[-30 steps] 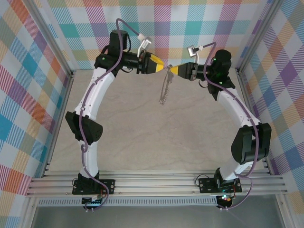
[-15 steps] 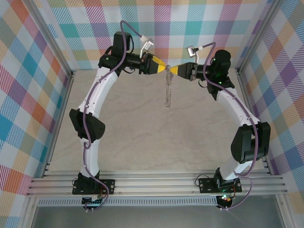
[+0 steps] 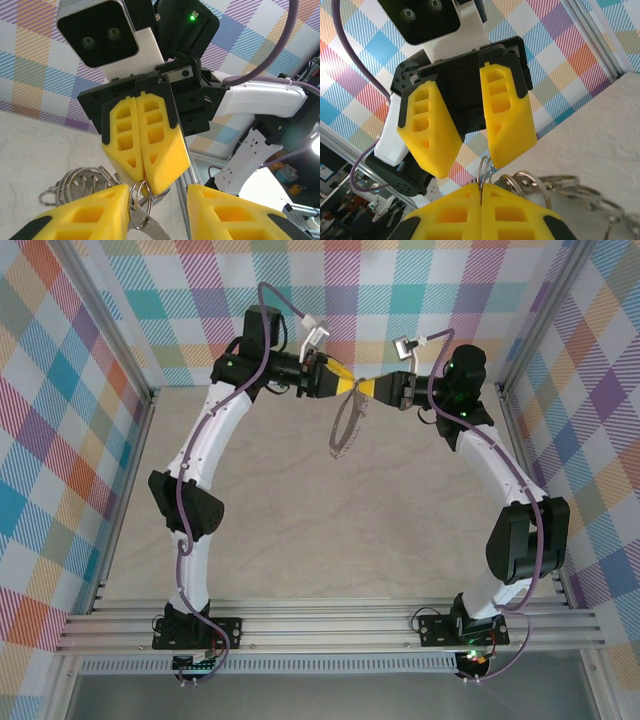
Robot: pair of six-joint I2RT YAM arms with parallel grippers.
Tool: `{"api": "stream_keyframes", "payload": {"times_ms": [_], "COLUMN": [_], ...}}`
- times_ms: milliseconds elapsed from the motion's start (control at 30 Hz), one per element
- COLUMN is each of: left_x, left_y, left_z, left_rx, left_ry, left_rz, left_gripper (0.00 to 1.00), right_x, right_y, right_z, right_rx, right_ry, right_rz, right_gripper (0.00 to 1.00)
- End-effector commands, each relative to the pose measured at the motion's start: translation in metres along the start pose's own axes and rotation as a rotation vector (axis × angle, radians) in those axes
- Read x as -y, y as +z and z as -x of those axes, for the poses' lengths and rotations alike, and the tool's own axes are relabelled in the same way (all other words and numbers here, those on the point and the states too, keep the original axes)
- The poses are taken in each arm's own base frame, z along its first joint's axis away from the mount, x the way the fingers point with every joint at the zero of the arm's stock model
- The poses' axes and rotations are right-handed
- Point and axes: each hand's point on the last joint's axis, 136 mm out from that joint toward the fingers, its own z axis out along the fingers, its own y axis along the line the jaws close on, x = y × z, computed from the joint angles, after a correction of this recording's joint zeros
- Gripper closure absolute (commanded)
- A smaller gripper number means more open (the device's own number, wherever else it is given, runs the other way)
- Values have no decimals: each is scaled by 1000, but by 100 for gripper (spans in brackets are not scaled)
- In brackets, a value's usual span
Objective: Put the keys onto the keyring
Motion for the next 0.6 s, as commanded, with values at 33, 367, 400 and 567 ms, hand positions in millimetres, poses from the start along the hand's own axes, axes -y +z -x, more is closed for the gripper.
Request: {"api": "stream_keyframes", "payload": {"times_ms": [33,367,400,567], "left_x": [8,12,11,13], "left_y": [3,7,7,8], "left_z": [-2,-1,-1,0], "left_rx": [-9,-11,-11,-11], "left_ry": [2,9,11,16], "left_rz": [-41,-59,-58,-61], "left_gripper": [65,74,74,78], "right_x": [-11,-9,-8,-8], "right_y": [2,2,2,2], "right_z": [4,3,3,3], "right_rx": [-3,-2,-2,-2], "right_ry": [-54,-50,-48,-47], "right_rz": [27,23,22,22], "right_gripper": [100,100,100,100]}}
